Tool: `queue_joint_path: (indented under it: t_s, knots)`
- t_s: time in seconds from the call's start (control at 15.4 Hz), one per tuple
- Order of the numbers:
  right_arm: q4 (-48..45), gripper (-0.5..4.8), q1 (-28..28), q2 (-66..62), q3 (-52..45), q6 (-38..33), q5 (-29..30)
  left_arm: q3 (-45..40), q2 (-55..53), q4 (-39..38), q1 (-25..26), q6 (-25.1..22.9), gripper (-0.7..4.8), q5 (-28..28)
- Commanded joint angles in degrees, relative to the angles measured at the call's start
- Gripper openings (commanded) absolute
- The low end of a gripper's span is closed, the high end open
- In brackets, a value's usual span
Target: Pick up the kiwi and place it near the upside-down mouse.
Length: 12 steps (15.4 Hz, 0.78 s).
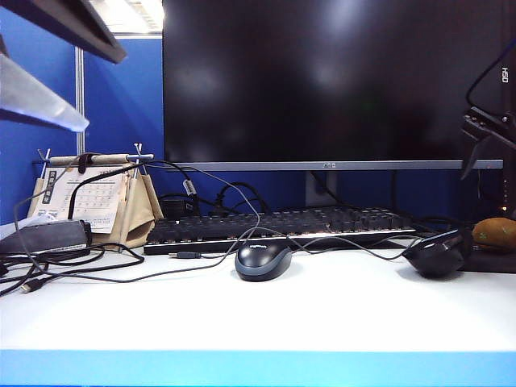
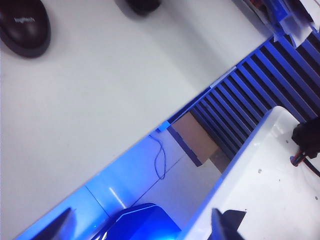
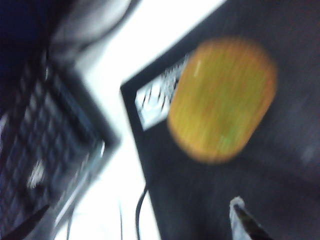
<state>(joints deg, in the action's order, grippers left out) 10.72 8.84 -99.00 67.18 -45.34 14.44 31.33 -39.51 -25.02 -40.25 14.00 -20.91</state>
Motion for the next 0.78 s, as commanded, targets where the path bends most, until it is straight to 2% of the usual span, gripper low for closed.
queue_joint_path:
  t_s: [0.06,0.32,0.52,0.78]
  knots:
    - [-3.3,4.79,0.7,-3.0,0.1,-0.1,-0.2,0.2,0.0,0.0,0.0,0.6,3.55,-0.4]
    - [-10.8,4.79,1.1,-8.1,0.2,-1.4,-0.8,0.2,0.0,0.3,0.0,1.5,3.55,-1.0]
    - [-12.8,4.79,2.6,-10.1,0.2,-1.7,-4.5,0.2,0.0,1.1,0.0,3.0,3.55,-0.8]
    - [-16.8,4.79,3.3,-13.0,0.2,-5.3,-1.0,0.2,0.0,2.9,0.0,3.0,3.55,1.0]
